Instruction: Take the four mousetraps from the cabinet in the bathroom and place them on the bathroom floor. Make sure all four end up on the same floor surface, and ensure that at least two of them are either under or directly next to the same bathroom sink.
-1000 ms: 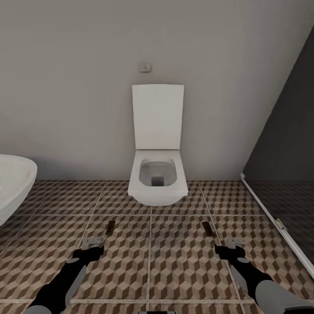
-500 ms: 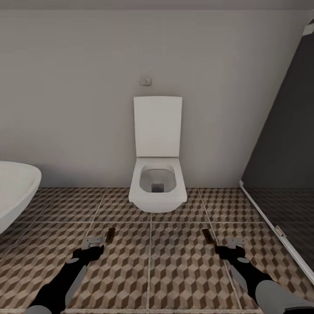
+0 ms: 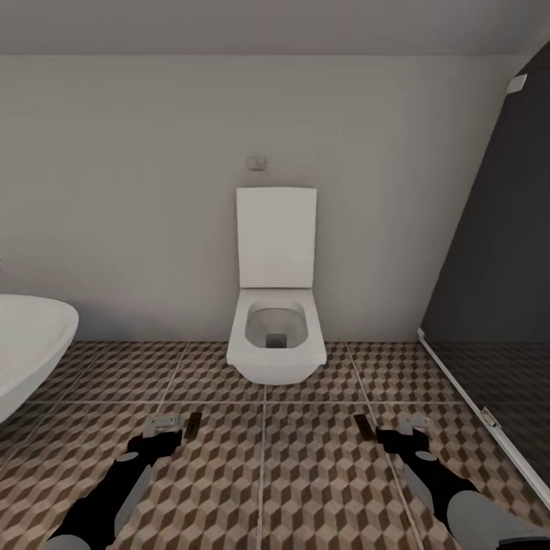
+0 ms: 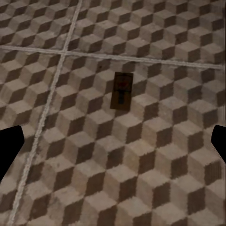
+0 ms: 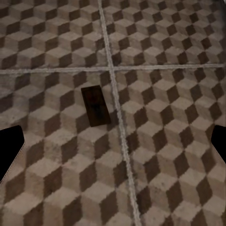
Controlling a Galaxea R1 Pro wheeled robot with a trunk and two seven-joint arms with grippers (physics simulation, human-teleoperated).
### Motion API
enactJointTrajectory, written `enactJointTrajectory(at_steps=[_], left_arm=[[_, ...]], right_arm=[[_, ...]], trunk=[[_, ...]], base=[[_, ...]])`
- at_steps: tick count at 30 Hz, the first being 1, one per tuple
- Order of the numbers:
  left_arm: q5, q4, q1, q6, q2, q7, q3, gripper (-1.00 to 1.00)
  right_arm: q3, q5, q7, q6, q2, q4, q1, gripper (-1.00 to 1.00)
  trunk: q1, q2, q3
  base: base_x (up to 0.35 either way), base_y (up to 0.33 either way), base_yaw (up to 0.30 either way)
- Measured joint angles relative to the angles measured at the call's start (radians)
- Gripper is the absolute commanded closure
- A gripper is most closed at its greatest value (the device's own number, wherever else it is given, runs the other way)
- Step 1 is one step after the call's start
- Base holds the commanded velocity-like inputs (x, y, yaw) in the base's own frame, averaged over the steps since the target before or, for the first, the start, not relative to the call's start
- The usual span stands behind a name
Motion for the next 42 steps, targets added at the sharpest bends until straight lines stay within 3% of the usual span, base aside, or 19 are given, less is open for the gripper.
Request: enactJointTrajectory(at_steps=[31,42], left_arm=[[0.000,0.004,0.000,0.000,0.000,0.000,0.000,-1.00],[0.000,0.008,0.000,0.000,-0.001,0.000,0.000,-1.00]], right_arm=[[0.000,-0.004,-0.012,-0.005,0.001,0.000,0.000,-1.00],[0.000,-0.006,-0.012,-0.005,0.001,0.000,0.000,-1.00]], trunk=[[-0.014,0.007,0.120],[-0.056,0.084,0.155]], base=[[0.000,0.000,0.000],[0.000,0.000,0.000]])
